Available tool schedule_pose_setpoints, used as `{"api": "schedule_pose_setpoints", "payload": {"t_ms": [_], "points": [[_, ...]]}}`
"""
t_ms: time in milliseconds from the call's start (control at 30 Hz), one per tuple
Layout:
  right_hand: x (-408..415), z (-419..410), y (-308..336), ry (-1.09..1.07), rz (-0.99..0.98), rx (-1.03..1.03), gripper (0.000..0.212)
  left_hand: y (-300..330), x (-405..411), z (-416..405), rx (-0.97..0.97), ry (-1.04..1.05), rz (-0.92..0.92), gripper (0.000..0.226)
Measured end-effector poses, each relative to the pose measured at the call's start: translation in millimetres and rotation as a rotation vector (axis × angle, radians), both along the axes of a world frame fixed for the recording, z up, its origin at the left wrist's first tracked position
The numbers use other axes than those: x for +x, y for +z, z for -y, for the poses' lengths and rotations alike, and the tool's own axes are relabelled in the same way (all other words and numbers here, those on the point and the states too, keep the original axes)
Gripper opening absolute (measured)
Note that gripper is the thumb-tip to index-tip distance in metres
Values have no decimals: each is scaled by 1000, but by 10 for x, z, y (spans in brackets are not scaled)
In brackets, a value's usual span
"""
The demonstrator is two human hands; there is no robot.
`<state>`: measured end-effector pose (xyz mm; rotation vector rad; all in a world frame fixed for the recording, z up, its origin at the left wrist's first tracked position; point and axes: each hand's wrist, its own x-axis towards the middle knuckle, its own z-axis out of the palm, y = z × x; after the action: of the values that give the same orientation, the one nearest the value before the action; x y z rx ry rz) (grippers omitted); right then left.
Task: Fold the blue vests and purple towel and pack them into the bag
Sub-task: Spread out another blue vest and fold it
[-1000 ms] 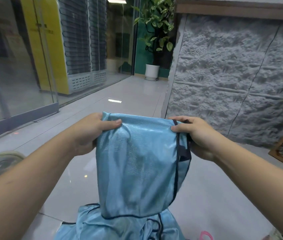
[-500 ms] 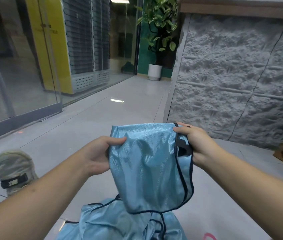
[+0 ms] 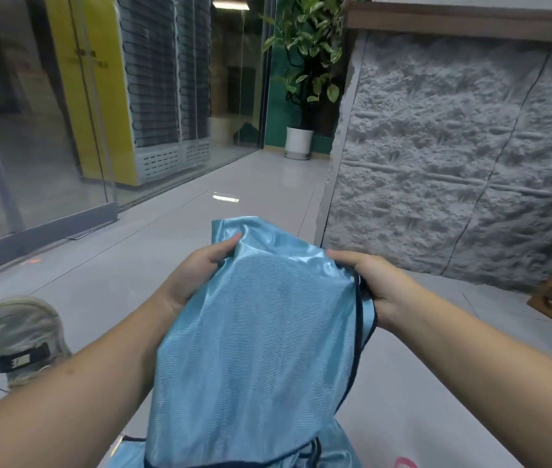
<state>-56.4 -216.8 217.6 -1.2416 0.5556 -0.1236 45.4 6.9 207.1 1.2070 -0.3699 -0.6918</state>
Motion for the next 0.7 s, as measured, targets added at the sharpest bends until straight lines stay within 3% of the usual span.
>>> {"api": "schedule_pose_setpoints", "payload": {"t_ms": [133, 267, 333, 400, 500, 700], "points": [[-30, -58, -8, 22, 93, 139, 77, -76, 134, 41, -38, 91, 56, 52], [-82, -102, -108, 123, 88, 191, 114, -49, 106, 11, -88, 140, 24, 66], [-112, -165, -101, 203, 130, 241, 105, -19, 105, 5, -66, 173, -27, 49], [-103, -172, -55, 185, 162, 215, 78, -3, 143, -15, -31, 166, -141, 41], [-84, -162, 6, 93, 217, 142, 101, 19, 168, -28, 109, 193, -250, 40], [-73, -189, 49, -16, 263, 47, 89, 113, 110, -185, 97, 3, -360, 50]]}}
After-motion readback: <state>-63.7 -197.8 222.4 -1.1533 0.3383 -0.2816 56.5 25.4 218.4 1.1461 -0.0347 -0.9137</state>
